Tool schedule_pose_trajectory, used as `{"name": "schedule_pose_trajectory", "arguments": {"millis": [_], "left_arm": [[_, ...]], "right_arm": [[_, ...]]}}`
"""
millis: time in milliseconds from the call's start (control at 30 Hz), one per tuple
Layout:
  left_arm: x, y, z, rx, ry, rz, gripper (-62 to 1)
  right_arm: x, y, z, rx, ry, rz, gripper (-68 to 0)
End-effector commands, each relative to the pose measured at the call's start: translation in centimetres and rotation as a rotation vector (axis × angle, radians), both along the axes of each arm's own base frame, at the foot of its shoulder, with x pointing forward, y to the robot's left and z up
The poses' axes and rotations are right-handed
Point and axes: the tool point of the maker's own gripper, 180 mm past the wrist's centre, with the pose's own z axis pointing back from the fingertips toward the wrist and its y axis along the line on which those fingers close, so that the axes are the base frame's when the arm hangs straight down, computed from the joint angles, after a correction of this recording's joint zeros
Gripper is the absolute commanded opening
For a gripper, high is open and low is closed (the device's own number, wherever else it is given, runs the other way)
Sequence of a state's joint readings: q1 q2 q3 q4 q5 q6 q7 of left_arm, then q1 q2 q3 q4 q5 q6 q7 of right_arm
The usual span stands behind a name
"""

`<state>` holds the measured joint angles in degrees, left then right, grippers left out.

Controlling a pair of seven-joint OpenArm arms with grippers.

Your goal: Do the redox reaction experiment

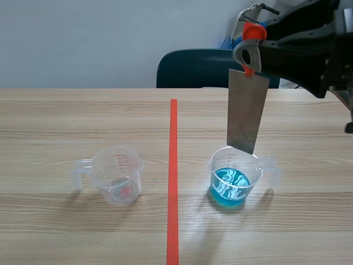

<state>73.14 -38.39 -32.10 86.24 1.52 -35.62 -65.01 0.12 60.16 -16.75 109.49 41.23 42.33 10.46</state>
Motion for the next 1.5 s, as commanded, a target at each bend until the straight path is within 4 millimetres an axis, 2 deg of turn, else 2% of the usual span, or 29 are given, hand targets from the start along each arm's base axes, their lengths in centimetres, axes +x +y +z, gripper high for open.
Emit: {"name": "schedule_pose_trajectory", "arguments": {"millis": [0,100,133,167,200,400,967,1467], "left_arm": [[0.2,-0.4,0.8,-0.027,-0.030,0.000,-0.1],[0.2,-0.5,1.0,-0.036,-0.039,-0.002,-33.2],[0.3,-0.5,1.2,-0.043,-0.047,-0.004,-42.0],[0.5,-0.6,1.5,-0.051,-0.060,-0.004,-48.2],[0.7,-0.6,1.7,-0.058,-0.078,-0.005,-51.6],[2.9,-2.2,2.8,-0.091,-0.183,-0.067,-52.6],[5.9,-10.1,-1.0,-0.144,-0.137,-0.245,-55.0],[10.8,-16.9,-1.5,-0.168,-0.163,-0.272,-56.9]], "right_arm": [[0.2,0.0,0.8,0.021,-0.019,0.002,-66.9],[0.7,-0.3,0.4,0.025,-0.008,-0.017,-66.9],[0.9,-0.4,0.3,0.028,-0.004,-0.025,-66.9],[1.1,-0.5,0.1,0.030,-0.001,-0.034,-66.9],[1.3,-0.6,-0.1,0.031,0.001,-0.042,-66.9],[1.7,-0.8,-0.6,0.024,-0.002,-0.057,-66.9],[1.7,-0.8,-0.6,0.022,-0.002,-0.057,-66.9],[1.7,-0.8,-0.6,0.022,-0.002,-0.057,-66.9]]}}
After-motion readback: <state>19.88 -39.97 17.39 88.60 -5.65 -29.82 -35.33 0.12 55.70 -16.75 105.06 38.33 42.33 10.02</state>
